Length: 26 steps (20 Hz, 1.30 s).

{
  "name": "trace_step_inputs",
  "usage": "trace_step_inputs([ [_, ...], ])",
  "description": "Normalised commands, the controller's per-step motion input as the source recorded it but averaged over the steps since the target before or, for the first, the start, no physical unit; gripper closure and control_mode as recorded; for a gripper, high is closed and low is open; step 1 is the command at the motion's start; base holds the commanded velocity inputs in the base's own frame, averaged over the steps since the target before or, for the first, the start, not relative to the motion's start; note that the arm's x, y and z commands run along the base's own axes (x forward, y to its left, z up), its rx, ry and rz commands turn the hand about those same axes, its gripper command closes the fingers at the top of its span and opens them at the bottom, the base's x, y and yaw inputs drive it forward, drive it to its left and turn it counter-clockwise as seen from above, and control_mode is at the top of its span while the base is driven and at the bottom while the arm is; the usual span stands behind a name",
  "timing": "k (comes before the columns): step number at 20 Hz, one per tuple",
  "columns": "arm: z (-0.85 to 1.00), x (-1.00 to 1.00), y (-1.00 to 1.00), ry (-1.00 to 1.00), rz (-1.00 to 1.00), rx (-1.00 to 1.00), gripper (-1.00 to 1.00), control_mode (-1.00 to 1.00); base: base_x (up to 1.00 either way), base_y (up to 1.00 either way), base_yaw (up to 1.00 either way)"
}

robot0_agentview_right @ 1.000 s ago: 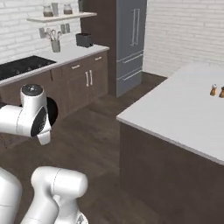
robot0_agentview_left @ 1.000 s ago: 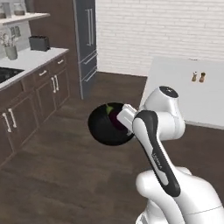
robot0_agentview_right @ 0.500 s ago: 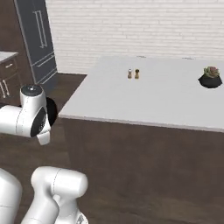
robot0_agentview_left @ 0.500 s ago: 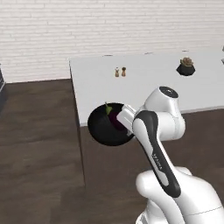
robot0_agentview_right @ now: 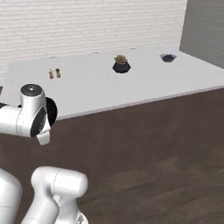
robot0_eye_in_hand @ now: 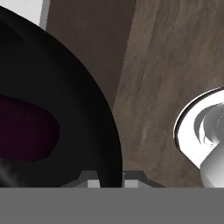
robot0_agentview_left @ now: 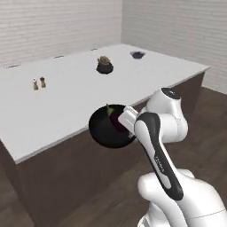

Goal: Pick the eggplant from the sink and place it in the bowl. Then pick the bowl and place it in the microwave. Then close the microwave door and press the start button.

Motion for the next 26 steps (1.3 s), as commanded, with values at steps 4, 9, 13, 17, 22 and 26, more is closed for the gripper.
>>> trace_step_inputs([
  [4,0.0,0.0,0.0,0.0,0.0,0.0,1.0,1.0,0.03,-0.08,-0.79],
  [9,0.0,0.0,0.0,0.0,0.0,0.0,1.0,1.0,0.16,-0.04,-0.76],
  [13,0.0,0.0,0.0,0.0,0.0,0.0,1.0,1.0,0.51,0.01,-0.71],
  [17,0.0,0.0,0.0,0.0,0.0,0.0,1.0,1.0,0.87,0.24,-0.65],
  [22,0.0,0.0,0.0,0.0,0.0,0.0,1.0,1.0,1.0,0.51,-0.58],
  [26,0.0,0.0,0.0,0.0,0.0,0.0,1.0,1.0,1.0,0.62,-0.55],
])
